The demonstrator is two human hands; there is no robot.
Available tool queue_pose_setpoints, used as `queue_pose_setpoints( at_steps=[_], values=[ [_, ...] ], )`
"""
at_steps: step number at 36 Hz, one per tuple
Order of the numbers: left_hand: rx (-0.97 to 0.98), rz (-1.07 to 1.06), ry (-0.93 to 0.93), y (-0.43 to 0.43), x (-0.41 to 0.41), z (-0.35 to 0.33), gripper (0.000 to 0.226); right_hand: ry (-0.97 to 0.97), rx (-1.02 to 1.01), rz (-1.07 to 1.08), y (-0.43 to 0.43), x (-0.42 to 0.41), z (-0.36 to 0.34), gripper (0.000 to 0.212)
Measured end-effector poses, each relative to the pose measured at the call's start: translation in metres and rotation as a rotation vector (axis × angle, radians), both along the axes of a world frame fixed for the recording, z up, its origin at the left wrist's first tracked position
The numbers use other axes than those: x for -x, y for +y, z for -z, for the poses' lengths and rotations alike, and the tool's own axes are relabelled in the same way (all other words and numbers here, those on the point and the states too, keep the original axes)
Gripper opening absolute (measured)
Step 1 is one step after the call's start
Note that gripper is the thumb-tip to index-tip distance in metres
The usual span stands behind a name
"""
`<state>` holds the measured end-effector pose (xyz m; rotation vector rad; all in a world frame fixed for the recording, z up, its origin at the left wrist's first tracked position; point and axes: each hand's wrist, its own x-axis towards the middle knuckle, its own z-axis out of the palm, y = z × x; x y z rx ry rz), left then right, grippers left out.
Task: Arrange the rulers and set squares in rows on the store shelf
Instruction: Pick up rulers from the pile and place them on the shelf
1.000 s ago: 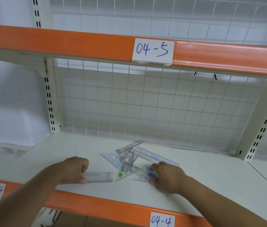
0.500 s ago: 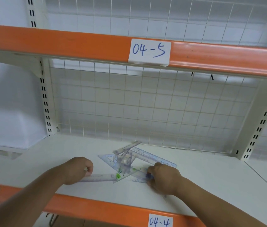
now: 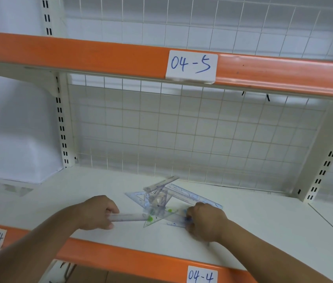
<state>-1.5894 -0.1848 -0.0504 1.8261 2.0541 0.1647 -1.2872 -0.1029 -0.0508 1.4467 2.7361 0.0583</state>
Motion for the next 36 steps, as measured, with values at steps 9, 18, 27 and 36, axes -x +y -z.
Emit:
queue_pose_setpoints(
  at_steps=[9,18,27,36],
  values=[
    [-0.075,-0.057,0.001,-0.006,0.007,-0.007,0.034,0.012,0.024,0.010,0.002,-0.006,-0.009,0.032],
    [-0.169,-0.019,0.011,-0.002,0.000,-0.009,0.034,0.075,0.025,0.030,0.000,-0.020,-0.019,0.034],
    [-0.149,0.090,0.010,0.013,-0.021,-0.013,0.032,0.067,0.009,0.095,-0.018,-0.040,-0.029,0.035],
    [-0.149,0.240,-0.052,0.028,-0.066,-0.006,0.035,0.067,0.011,0.275,-0.046,-0.071,-0.028,0.037]
  ],
)
